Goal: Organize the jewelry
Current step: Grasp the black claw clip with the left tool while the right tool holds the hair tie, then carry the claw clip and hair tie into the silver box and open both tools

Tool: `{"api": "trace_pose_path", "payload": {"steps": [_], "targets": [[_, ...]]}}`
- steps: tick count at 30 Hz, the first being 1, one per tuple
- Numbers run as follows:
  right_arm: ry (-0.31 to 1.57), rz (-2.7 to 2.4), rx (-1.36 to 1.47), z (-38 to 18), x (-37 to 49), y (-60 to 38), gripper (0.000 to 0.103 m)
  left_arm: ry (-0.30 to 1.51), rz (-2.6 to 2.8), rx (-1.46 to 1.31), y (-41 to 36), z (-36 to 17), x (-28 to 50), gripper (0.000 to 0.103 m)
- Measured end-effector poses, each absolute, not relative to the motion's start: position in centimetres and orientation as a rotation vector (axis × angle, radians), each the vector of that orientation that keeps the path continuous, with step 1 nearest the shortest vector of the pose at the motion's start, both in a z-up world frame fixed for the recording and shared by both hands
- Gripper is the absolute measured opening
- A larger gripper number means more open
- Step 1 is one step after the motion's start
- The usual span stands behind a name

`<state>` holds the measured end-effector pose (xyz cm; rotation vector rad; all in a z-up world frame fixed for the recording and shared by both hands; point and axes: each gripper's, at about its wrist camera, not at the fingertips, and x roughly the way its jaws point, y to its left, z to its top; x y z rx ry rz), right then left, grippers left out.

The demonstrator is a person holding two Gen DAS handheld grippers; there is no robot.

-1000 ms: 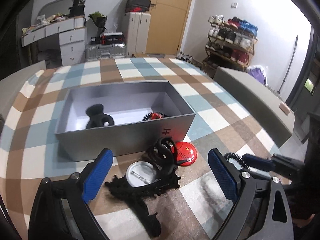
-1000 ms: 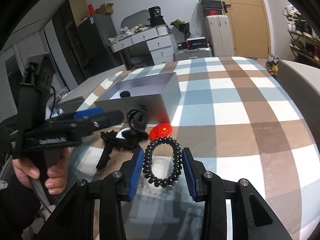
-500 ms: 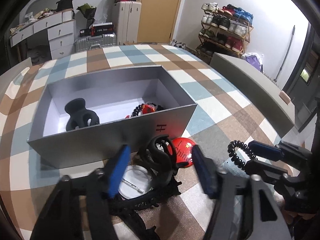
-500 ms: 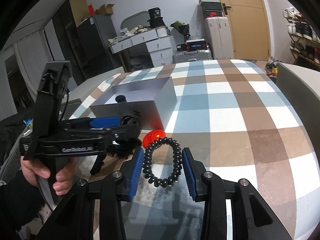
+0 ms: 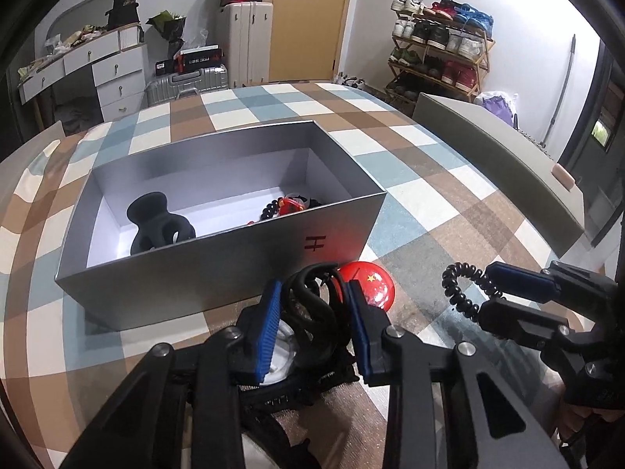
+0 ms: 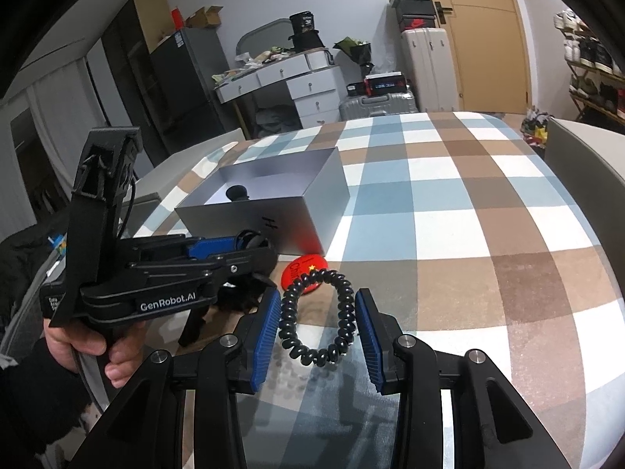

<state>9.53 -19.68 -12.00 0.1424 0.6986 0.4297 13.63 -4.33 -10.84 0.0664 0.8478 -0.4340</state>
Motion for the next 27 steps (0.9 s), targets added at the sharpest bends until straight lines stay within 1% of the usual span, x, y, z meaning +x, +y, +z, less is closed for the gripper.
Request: {"api": "trace_pose_path", "payload": {"steps": [14, 17, 27], "targets": [[0.677, 0.450, 0.184, -10.5, 9.3, -19.6, 0.038, 0.785, -0.427, 0.007, -3.0, -8.4, 12.2, 0.027], [0.667, 0.484, 0.216, -9.2, 10.0, -19.1, 0.038, 0.780, -0.418, -0.014, -2.5, -7.8, 12.1, 0.027], [0.597, 0.582, 0.161, -5.1, 13.6, -15.5, 0.038, 0.691, -0.359, -0.012, -0.1, -4.4, 13.3, 0.027]]}}
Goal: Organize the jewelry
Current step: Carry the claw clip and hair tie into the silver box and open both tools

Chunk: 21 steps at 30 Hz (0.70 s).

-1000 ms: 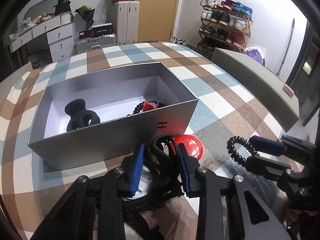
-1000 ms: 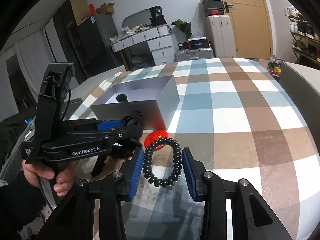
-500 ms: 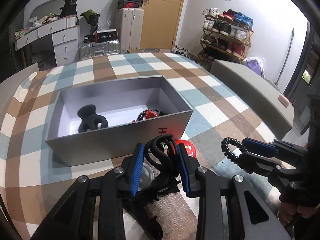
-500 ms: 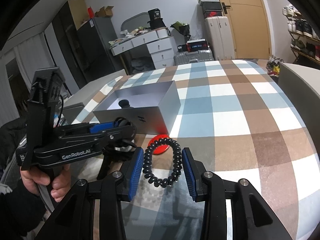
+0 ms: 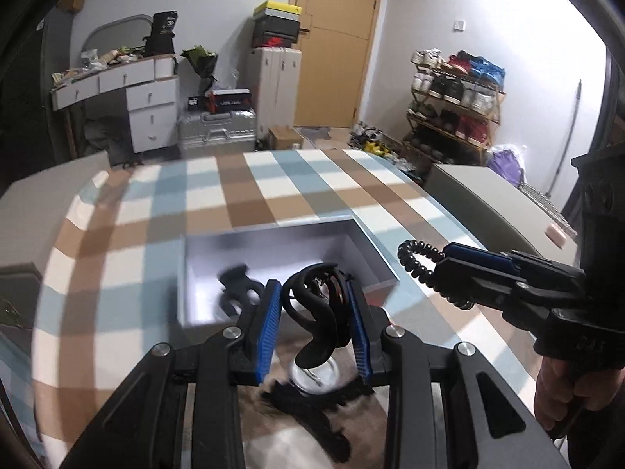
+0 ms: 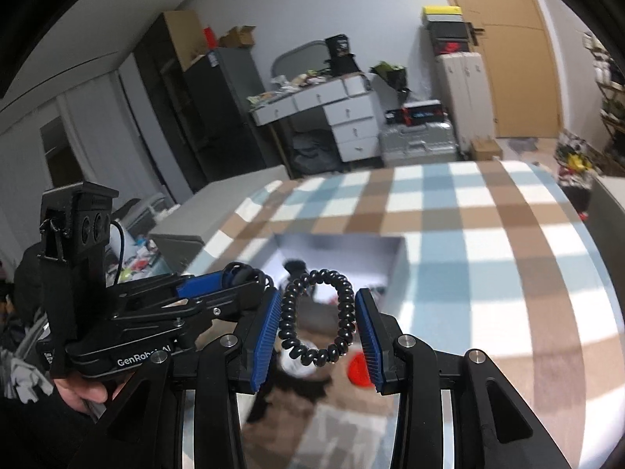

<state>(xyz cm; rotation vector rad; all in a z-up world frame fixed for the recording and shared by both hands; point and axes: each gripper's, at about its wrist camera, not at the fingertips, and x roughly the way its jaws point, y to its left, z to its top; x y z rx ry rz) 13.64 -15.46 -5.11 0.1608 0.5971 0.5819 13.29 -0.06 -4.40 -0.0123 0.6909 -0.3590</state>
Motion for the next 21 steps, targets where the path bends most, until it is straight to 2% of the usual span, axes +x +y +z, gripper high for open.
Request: {"api": "trace_pose_path", "payload": {"steps": [10, 21], "targets": [[0.593, 0.630, 0.144, -4.5, 18.1, -13.5, 0.038, 0.720, -0.352, -0.054, 1.6, -4.8, 16.5, 0.027], [0.677, 0.638, 0.146, -7.6, 22.0, -12.5, 0.038, 0.786, -0.375, -0.095, 2.1, -6.8, 18.8, 0.027]]}}
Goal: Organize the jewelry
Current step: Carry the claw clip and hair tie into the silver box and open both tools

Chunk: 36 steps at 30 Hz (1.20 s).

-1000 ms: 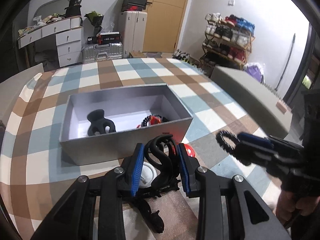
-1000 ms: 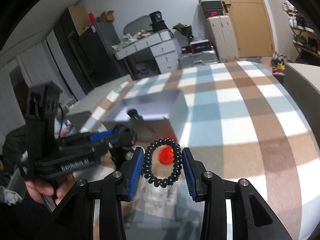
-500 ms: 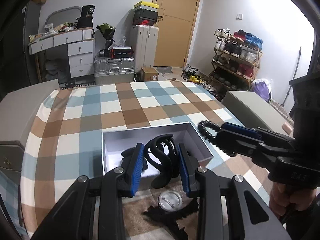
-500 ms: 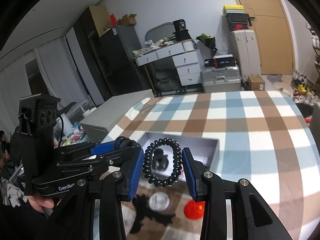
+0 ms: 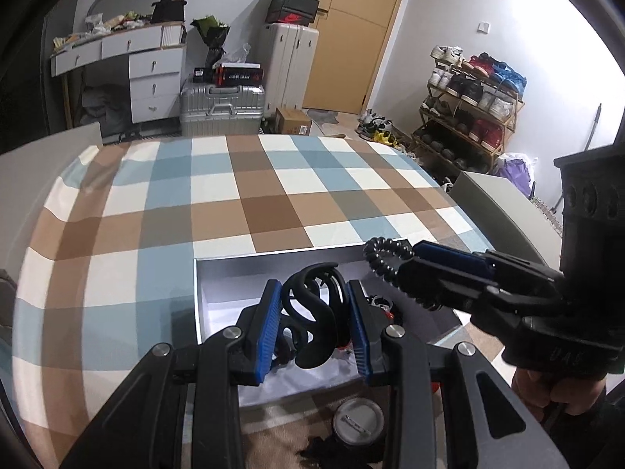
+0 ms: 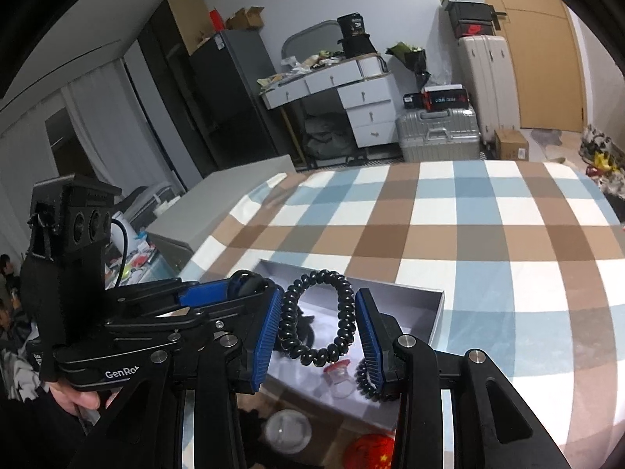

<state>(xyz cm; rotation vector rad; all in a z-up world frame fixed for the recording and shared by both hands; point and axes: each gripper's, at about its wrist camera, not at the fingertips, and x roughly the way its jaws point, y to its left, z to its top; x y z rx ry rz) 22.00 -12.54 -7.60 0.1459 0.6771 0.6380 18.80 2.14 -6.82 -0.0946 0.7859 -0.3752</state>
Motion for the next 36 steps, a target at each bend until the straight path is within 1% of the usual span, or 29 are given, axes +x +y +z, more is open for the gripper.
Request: {"api": "trace_pose_path", "payload": {"steps": [10, 16, 25, 26, 27, 28, 30, 33, 34, 36], "targets": [[0.708, 0.634, 0.149, -8.8, 22.9, -12.6, 0.038, 0.808, -0.393, -0.097, 2.0, -7.7, 19.5, 0.027], [0.713, 0.626, 0.139, -9.2, 23.1, -12.2, 0.040, 0.822, -0.397, -0.101, 2.0, -8.1, 19.9, 0.028], [0.693, 0.626, 0.133, -9.1, 23.0, -12.2, 0.048, 0.811, -0.413, -0.139, 2.5, -8.1, 20.1, 0.029], [0.692, 0.624, 0.134, -9.0, 22.9, -12.2, 0.049, 0.810, -0.412, -0.137, 2.5, -8.1, 20.0, 0.029], [0.691, 0.620, 0.138, -9.0, 22.9, -12.4, 0.050, 0.805, -0.409, -0.132, 2.5, -8.1, 20.0, 0.033], [0.693, 0.625, 0.146, -9.0, 22.8, -12.6, 0.051, 0.805, -0.407, -0.129, 2.6, -8.1, 19.9, 0.040], [0.696, 0.627, 0.144, -9.1, 22.8, -12.7, 0.051, 0.815, -0.401, -0.131, 2.7, -8.2, 19.9, 0.044], [0.681, 0.599, 0.151, -9.0, 22.4, -13.2, 0.055, 0.818, -0.387, -0.137, 2.9, -8.0, 19.7, 0.045], [0.677, 0.593, 0.165, -8.8, 22.3, -13.5, 0.055, 0.815, -0.387, -0.138, 3.0, -7.9, 19.5, 0.045], [0.660, 0.588, 0.189, -8.5, 21.8, -14.1, 0.061, 0.804, -0.385, -0.136, 3.0, -7.5, 19.0, 0.047]]}}
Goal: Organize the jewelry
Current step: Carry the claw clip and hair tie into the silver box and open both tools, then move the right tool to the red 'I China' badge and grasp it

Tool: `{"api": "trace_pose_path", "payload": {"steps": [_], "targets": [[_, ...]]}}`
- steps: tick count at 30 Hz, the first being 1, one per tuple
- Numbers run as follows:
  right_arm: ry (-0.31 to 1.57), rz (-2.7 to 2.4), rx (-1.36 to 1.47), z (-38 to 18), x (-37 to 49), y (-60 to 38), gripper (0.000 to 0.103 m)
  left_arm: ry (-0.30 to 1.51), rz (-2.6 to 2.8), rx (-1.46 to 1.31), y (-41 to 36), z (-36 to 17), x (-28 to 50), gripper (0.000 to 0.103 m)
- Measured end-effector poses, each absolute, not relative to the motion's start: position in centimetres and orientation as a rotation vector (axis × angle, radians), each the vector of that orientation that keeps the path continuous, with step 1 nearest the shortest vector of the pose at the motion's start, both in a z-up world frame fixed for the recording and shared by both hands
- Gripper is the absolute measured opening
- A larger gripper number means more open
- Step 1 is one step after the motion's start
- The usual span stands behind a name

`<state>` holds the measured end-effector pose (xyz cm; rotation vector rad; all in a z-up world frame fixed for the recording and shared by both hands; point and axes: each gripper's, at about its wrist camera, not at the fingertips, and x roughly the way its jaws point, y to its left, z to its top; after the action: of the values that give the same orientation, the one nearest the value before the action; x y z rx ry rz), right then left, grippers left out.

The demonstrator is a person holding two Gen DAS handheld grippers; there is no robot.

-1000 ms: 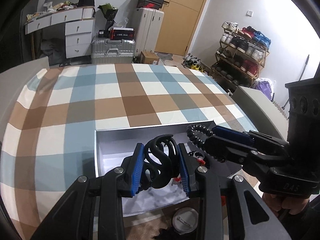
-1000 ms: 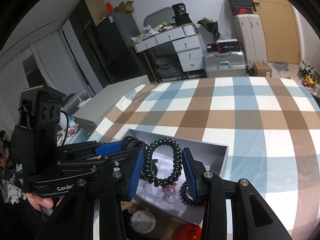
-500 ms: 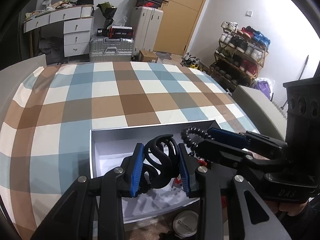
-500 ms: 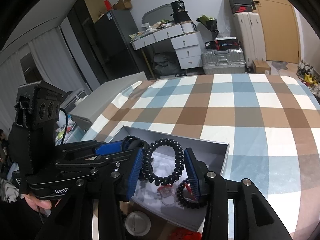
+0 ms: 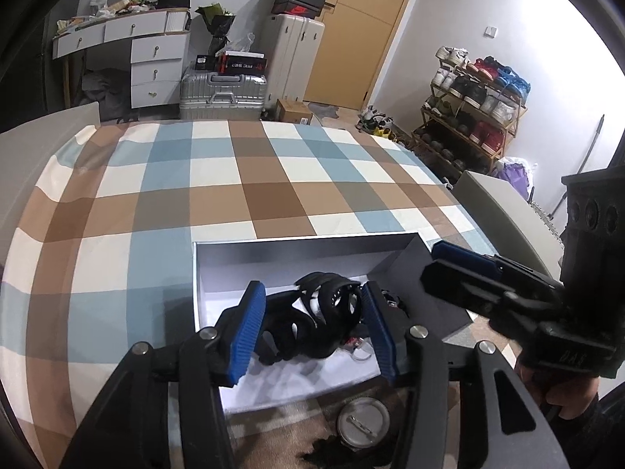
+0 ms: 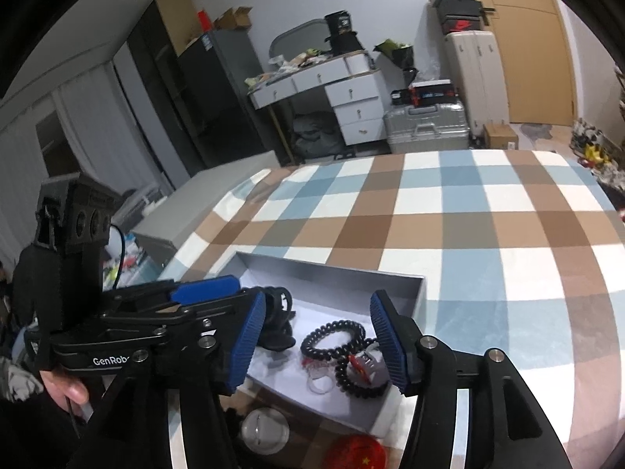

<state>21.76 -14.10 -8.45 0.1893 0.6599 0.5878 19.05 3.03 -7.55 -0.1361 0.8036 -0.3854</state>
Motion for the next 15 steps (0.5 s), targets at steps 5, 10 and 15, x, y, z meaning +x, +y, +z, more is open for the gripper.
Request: {"api": "trace_pose_path", "payload": {"steps": [5, 10, 15], "targets": [[0.599, 0.568, 0.204, -7.0, 20.0, -15.0, 0.071, 0.760, -0.355, -0.116, 3.1, -6.5, 17.9, 0.057], [0.539, 0.553, 0.197, -5.5, 18.1, -15.4, 0.081, 0.722, -0.306, -0.113, 3.2, -5.8, 16.7, 0.060], [0.510, 0.553, 0.152, -4.6, 16.2, -15.2, 0.086, 0.670, -0.245, -0.091, 3.0, -5.1, 15.2, 0.064]]}}
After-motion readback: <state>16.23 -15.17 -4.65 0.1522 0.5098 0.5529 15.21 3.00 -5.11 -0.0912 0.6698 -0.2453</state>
